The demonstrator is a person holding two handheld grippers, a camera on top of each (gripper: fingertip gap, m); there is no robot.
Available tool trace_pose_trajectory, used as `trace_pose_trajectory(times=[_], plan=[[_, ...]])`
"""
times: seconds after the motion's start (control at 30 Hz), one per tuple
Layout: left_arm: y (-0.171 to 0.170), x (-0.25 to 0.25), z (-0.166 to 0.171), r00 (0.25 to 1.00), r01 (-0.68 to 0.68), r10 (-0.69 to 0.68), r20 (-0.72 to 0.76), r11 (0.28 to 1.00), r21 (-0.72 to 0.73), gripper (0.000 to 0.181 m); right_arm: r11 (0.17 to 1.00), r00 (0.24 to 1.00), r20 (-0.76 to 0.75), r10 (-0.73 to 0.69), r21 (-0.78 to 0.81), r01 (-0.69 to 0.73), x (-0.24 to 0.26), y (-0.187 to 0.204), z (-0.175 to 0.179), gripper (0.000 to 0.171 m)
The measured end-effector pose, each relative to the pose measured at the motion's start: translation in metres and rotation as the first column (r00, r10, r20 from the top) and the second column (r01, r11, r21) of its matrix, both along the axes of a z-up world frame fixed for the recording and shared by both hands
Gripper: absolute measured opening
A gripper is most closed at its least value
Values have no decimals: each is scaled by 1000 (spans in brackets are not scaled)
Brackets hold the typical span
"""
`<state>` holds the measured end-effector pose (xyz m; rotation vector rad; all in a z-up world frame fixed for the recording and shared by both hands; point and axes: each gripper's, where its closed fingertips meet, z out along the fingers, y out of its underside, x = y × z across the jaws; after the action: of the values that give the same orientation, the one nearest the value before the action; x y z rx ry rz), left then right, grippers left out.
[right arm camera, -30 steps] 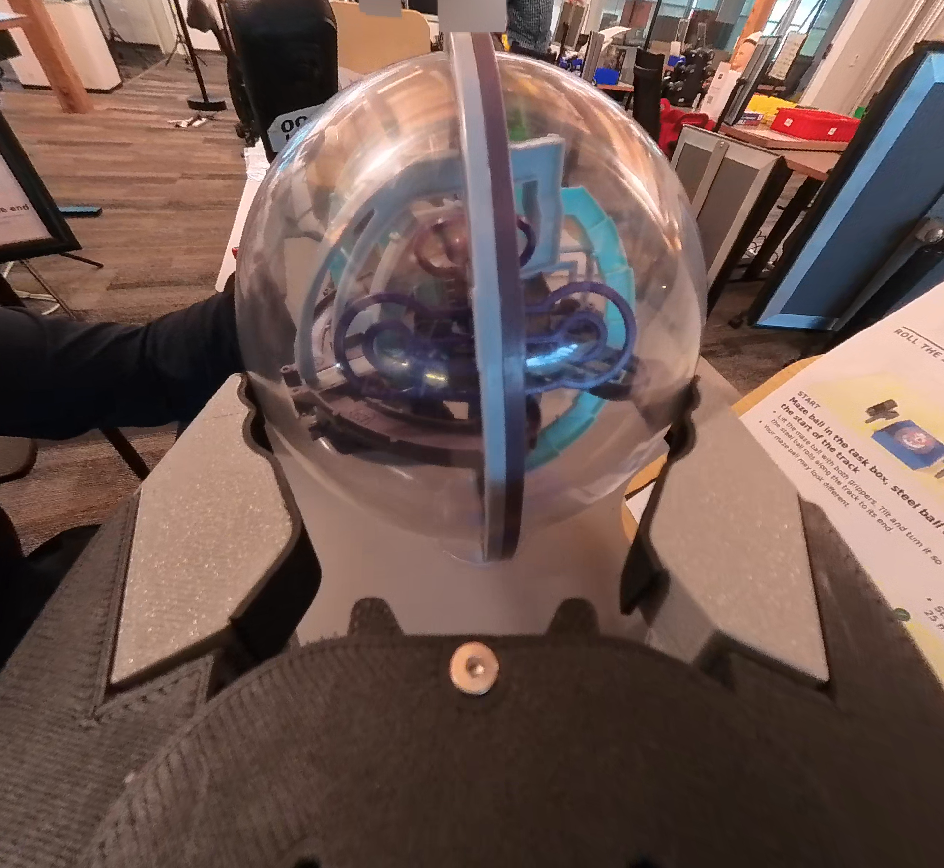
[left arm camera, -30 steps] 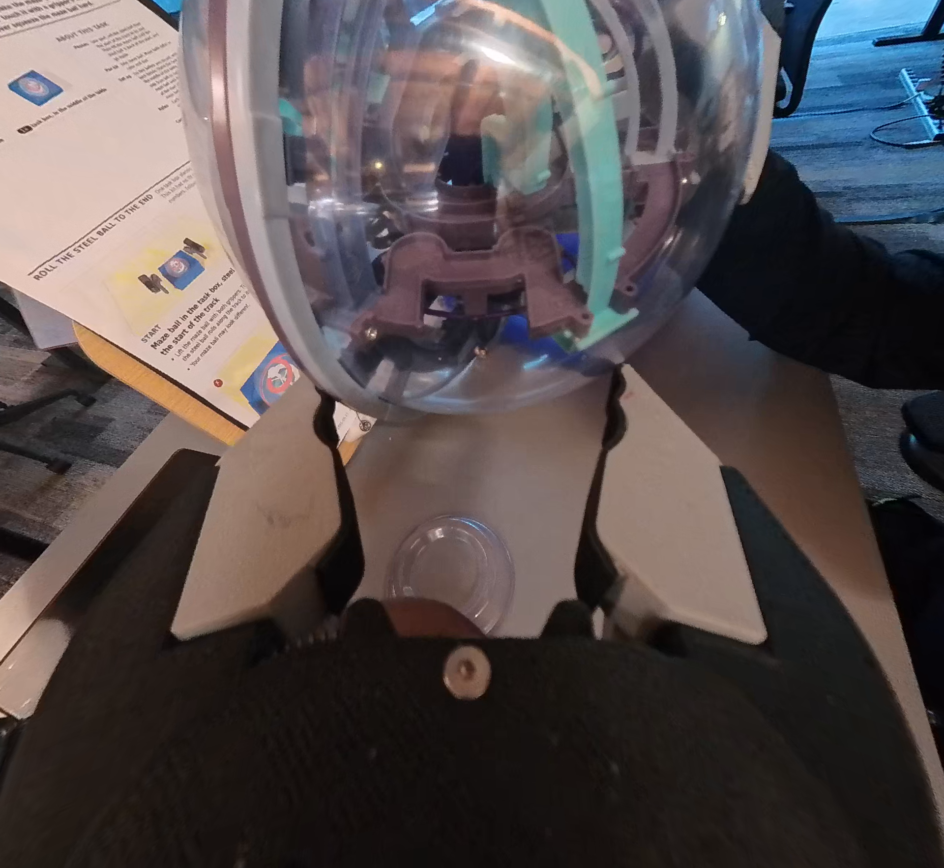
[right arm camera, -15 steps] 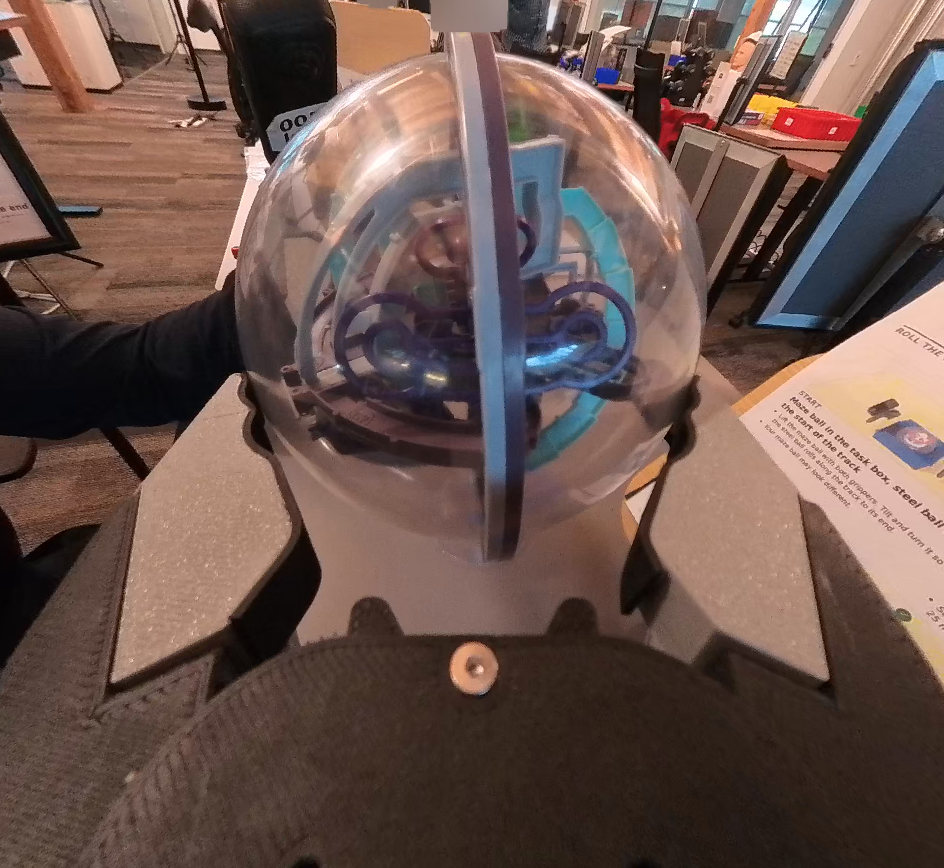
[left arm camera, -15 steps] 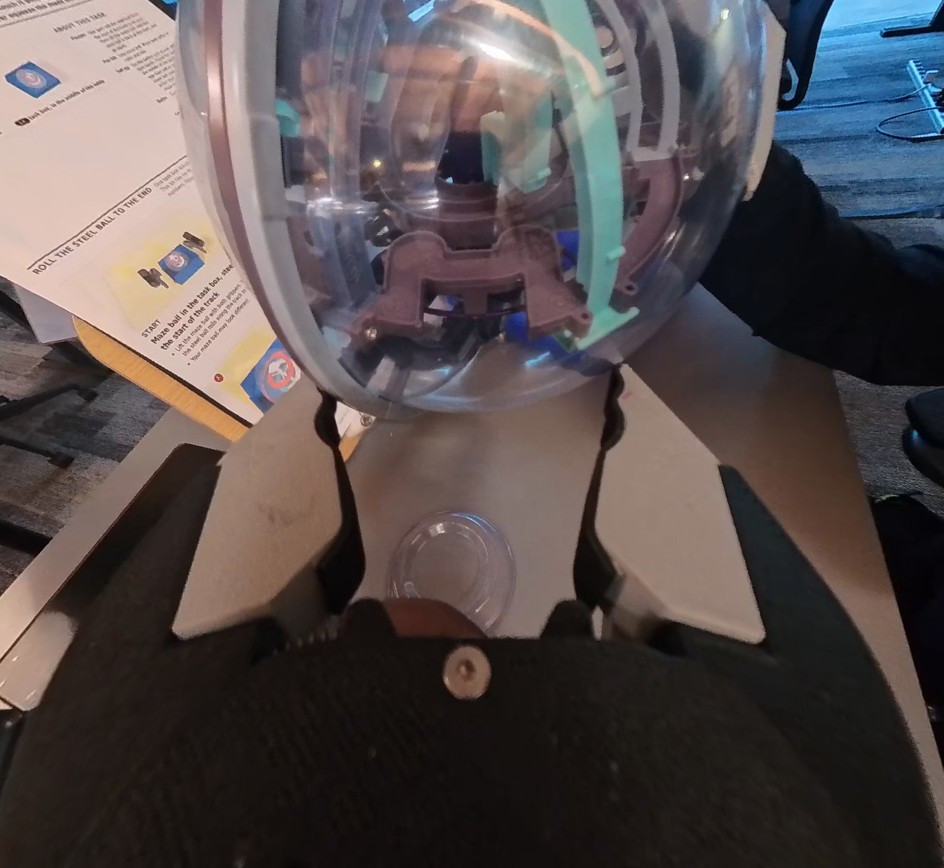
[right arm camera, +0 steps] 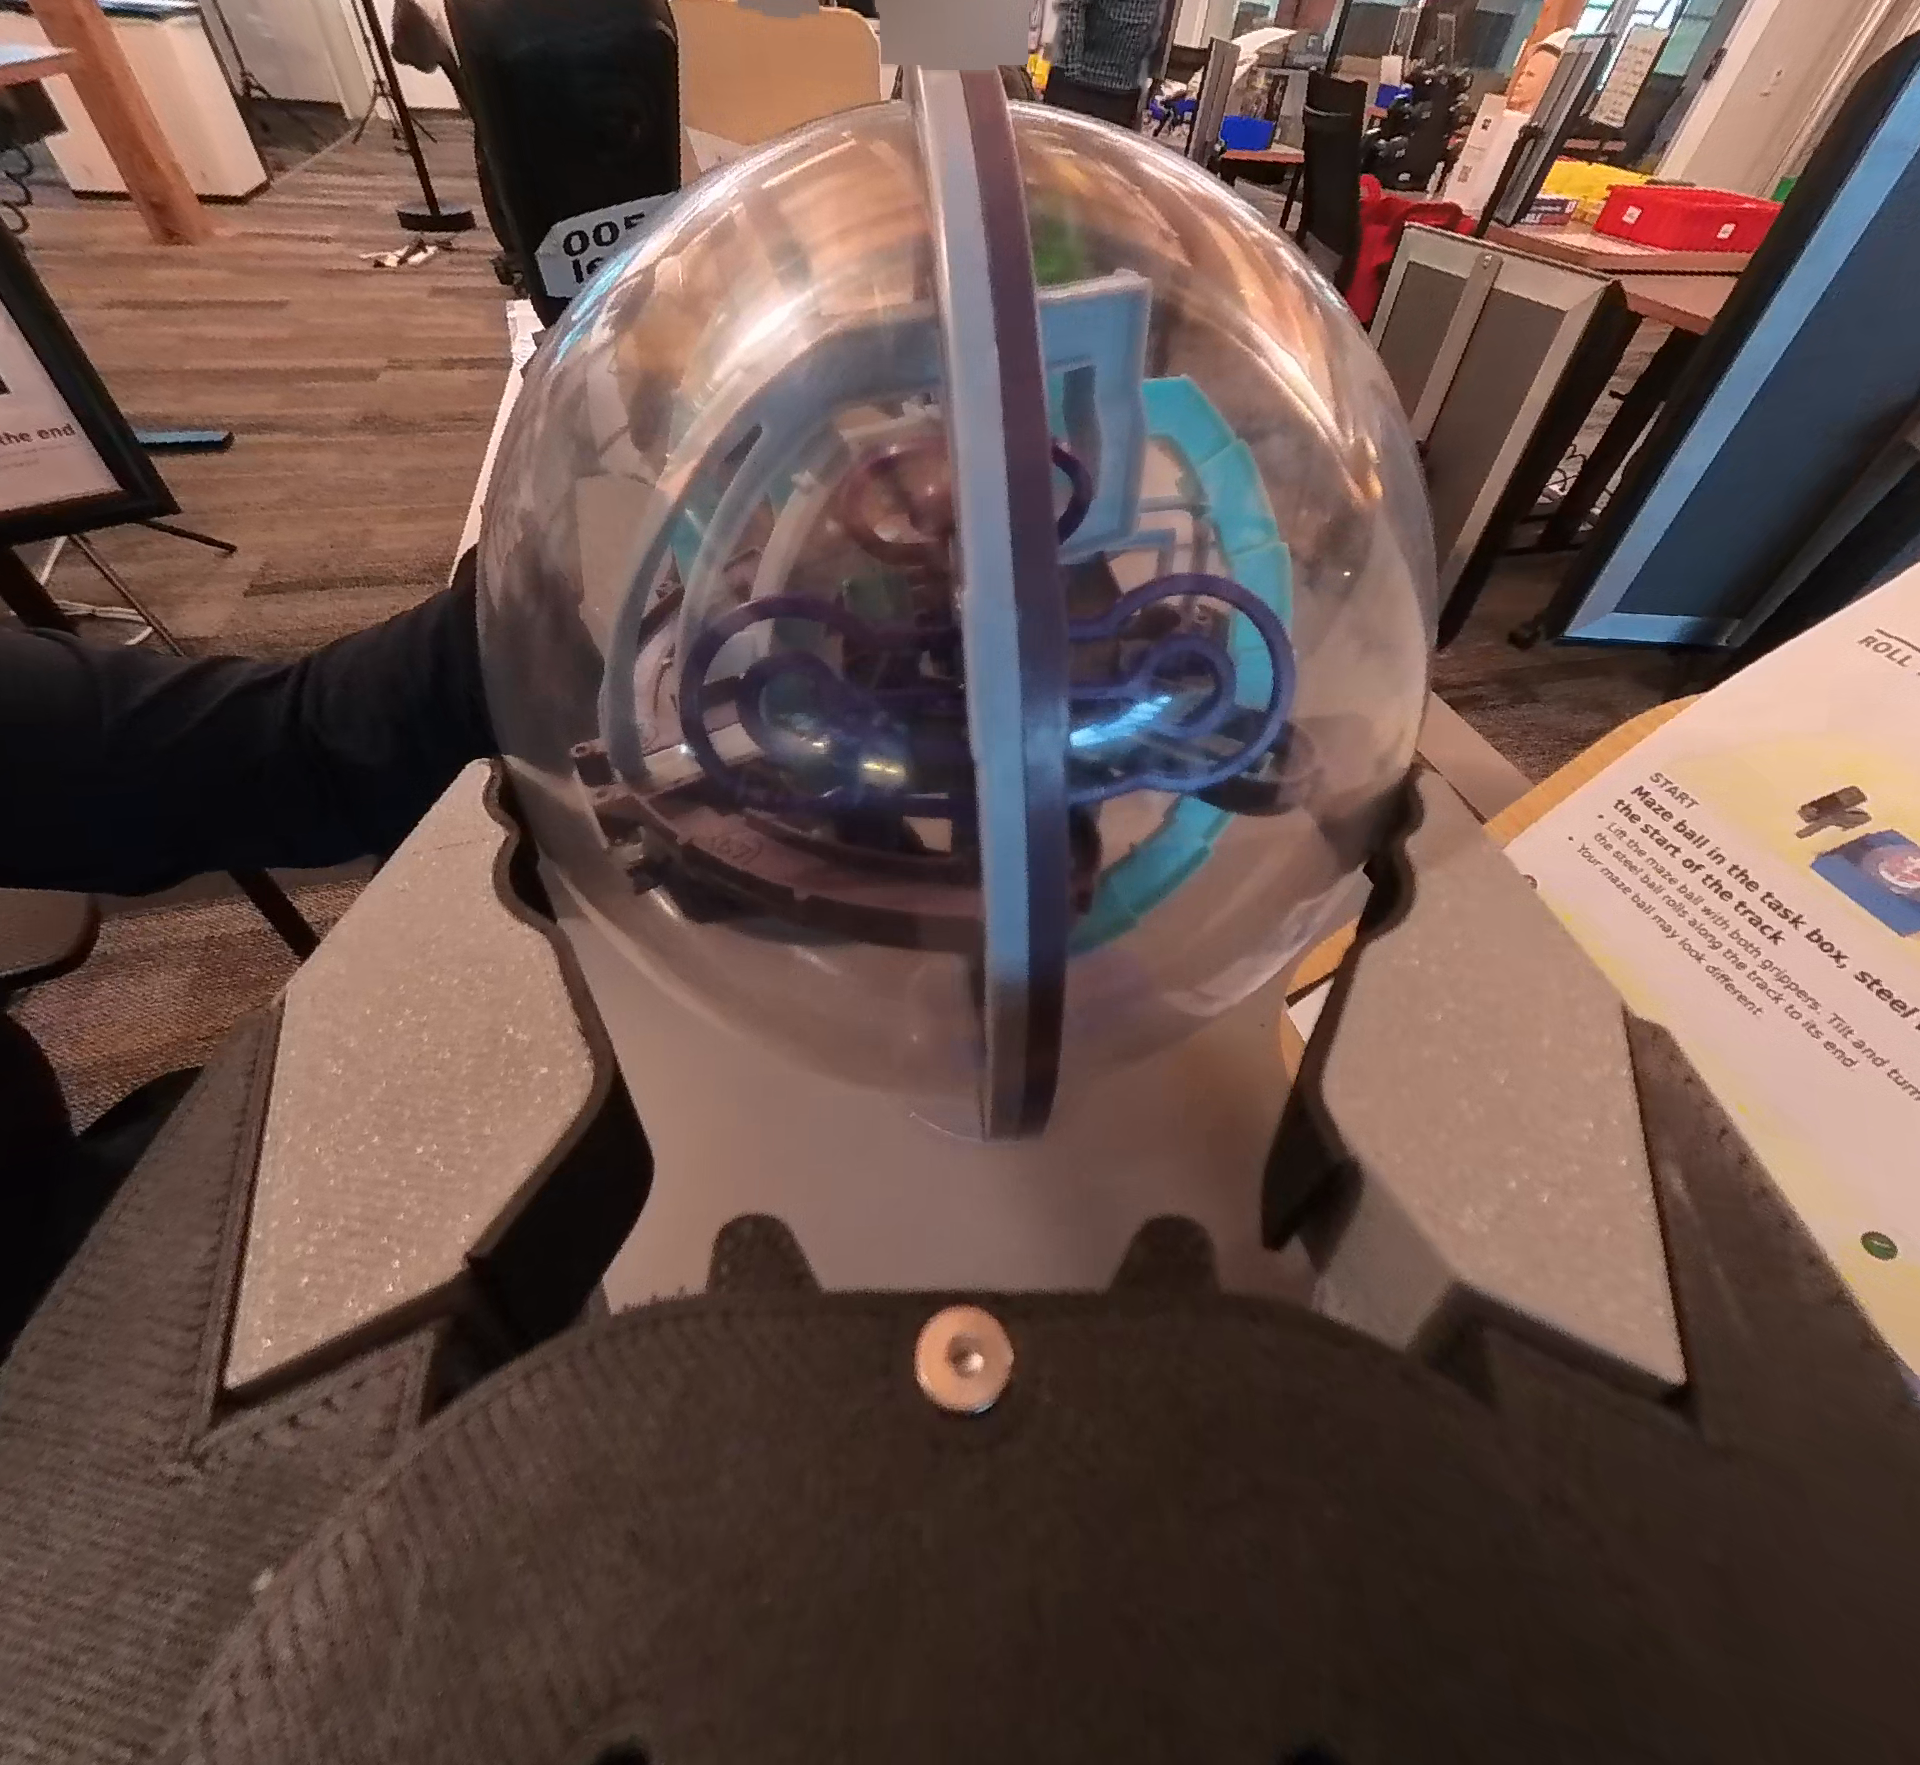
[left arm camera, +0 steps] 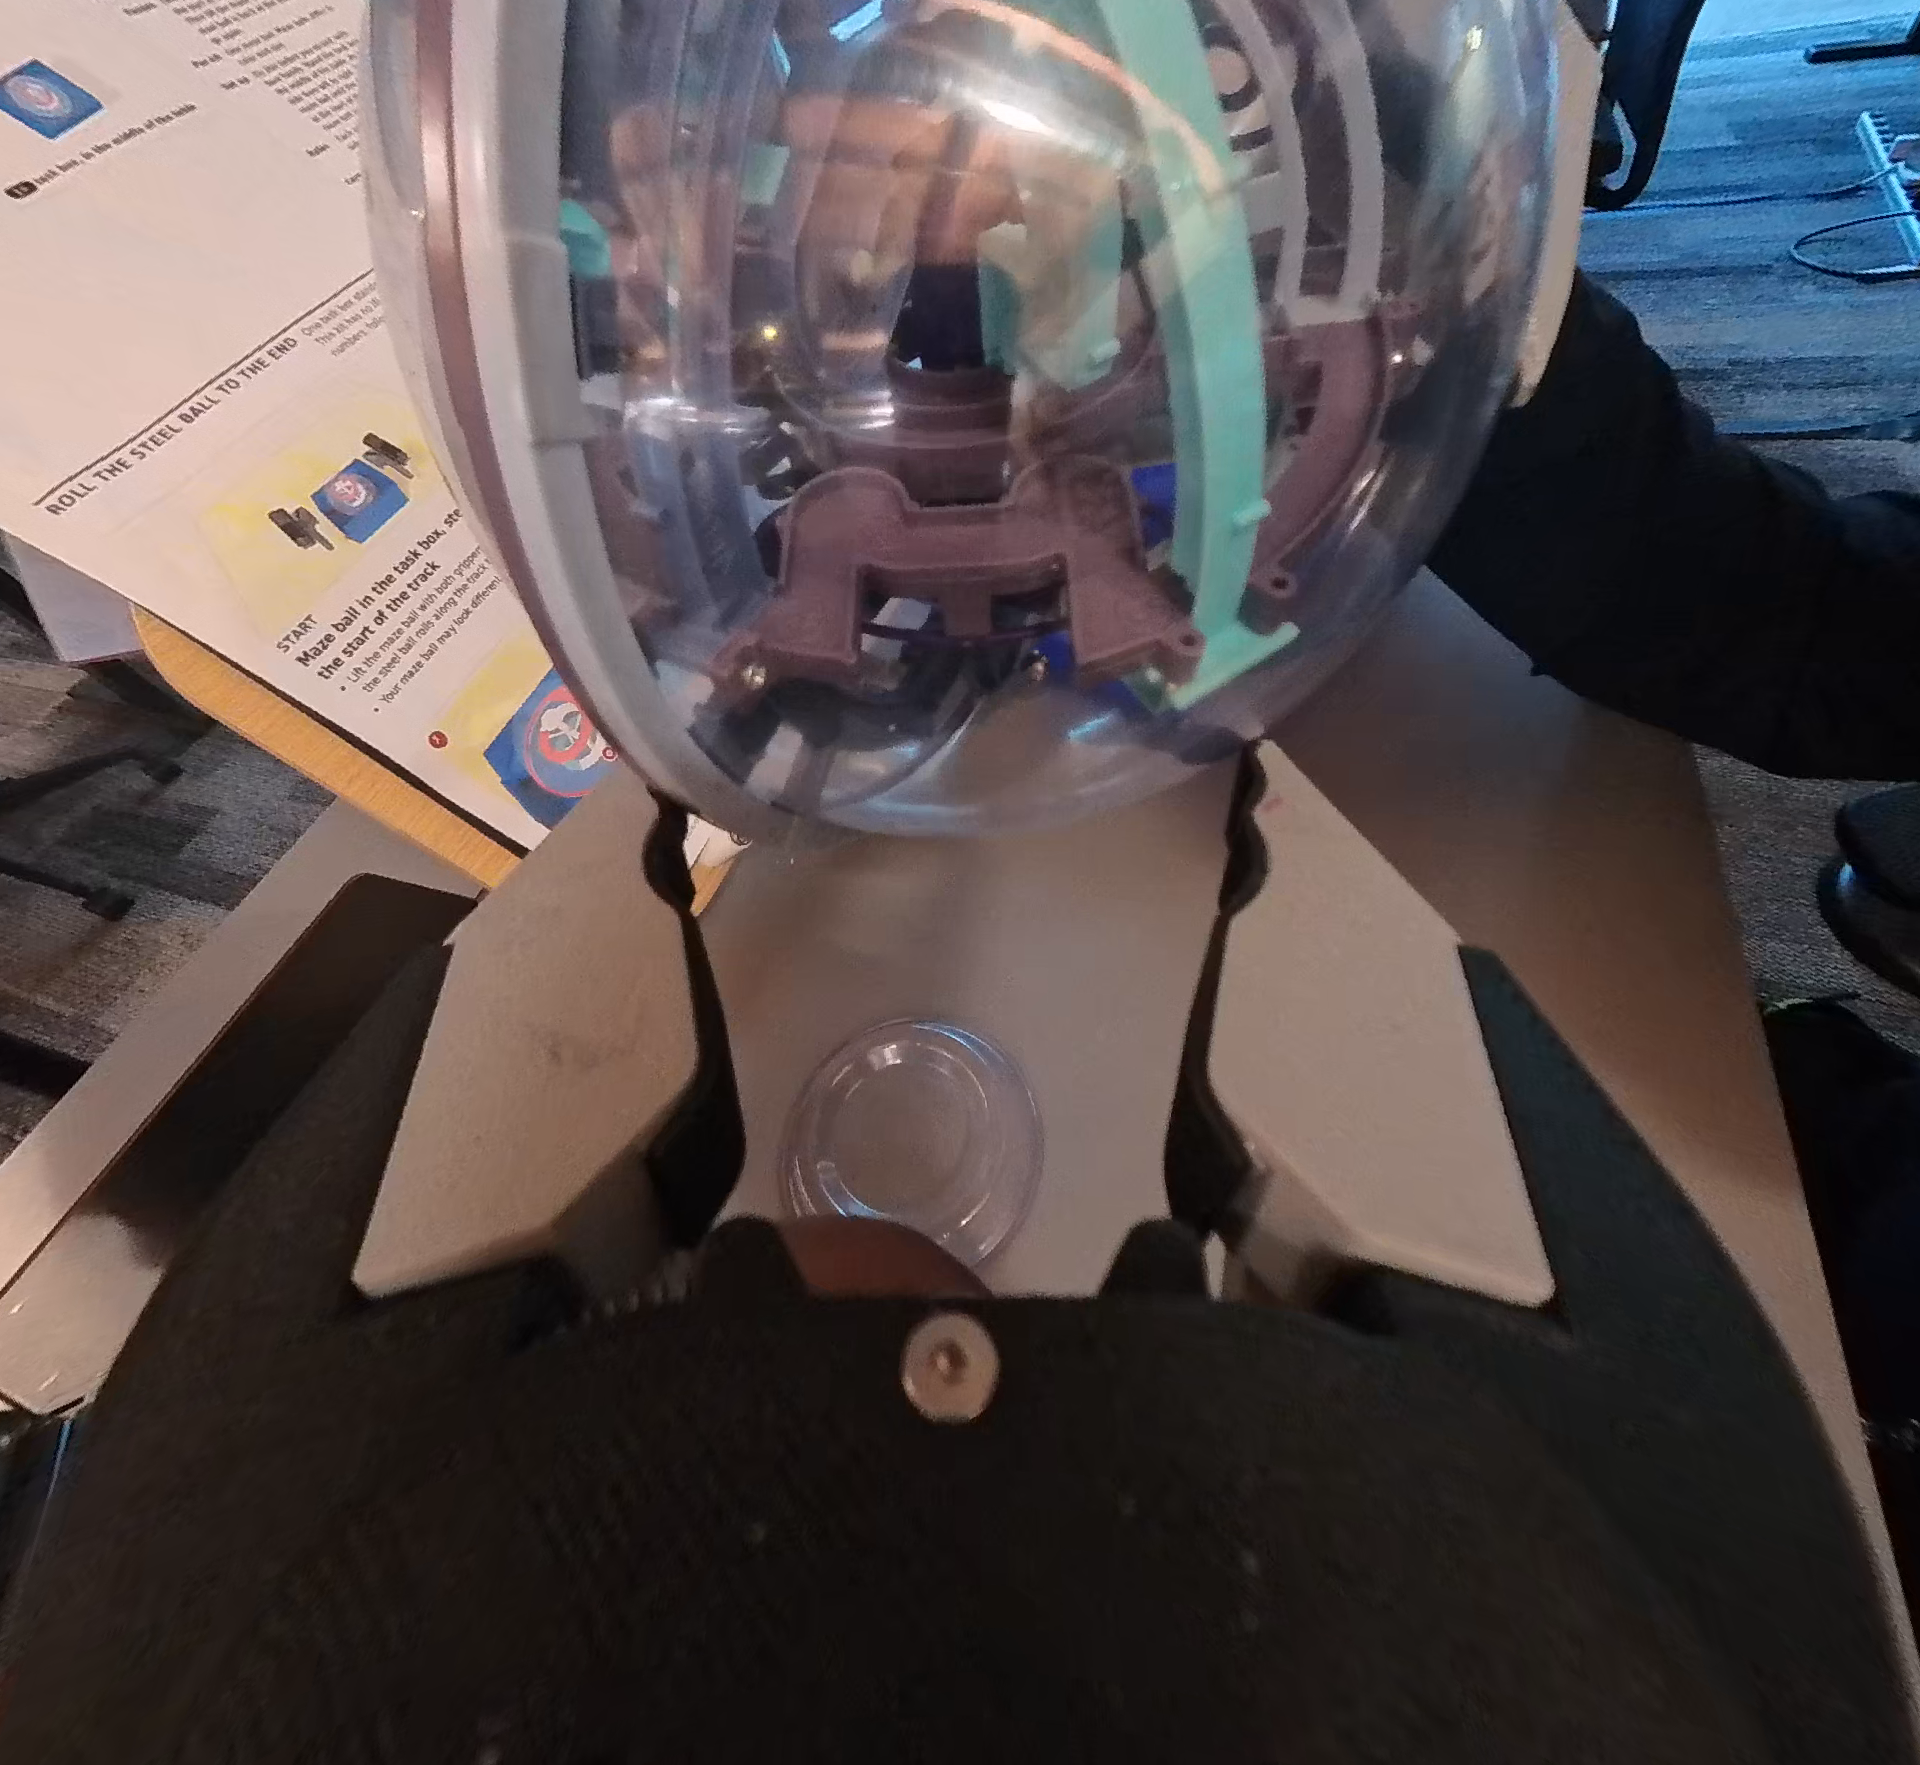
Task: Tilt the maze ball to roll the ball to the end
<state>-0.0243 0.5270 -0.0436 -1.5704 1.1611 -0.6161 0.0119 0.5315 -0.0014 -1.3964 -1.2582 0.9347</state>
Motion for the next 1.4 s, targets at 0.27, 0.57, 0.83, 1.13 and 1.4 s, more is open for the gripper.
trace_pose_trajectory(times=[0.27,0.57,0.83,1.13,1.4], plan=[[1,0,-2,1000,-2,2,-7,1000,-10,103,1000,1000,6,0,-8,0,0,1,-2,153],[1,-1,-2,1000,-3,3,-9,1000,-9,102,1000,1000,5,-1,-5,1,0,1,-2,153],[1,-1,-3,1000,-4,3,-12,1000,-14,102,1000,1000,6,0,-8,0,-1,1,-3,153],[0,-4,-4,1000,1,-1,-19,1000,-18,101,1000,1000,7,3,-10,-3,-3,0,-4,153],[0,-6,-7,1000,10,-10,-14,998,-64,100,999,1000,2,2,-52,-2,-4,3,-6,153]])
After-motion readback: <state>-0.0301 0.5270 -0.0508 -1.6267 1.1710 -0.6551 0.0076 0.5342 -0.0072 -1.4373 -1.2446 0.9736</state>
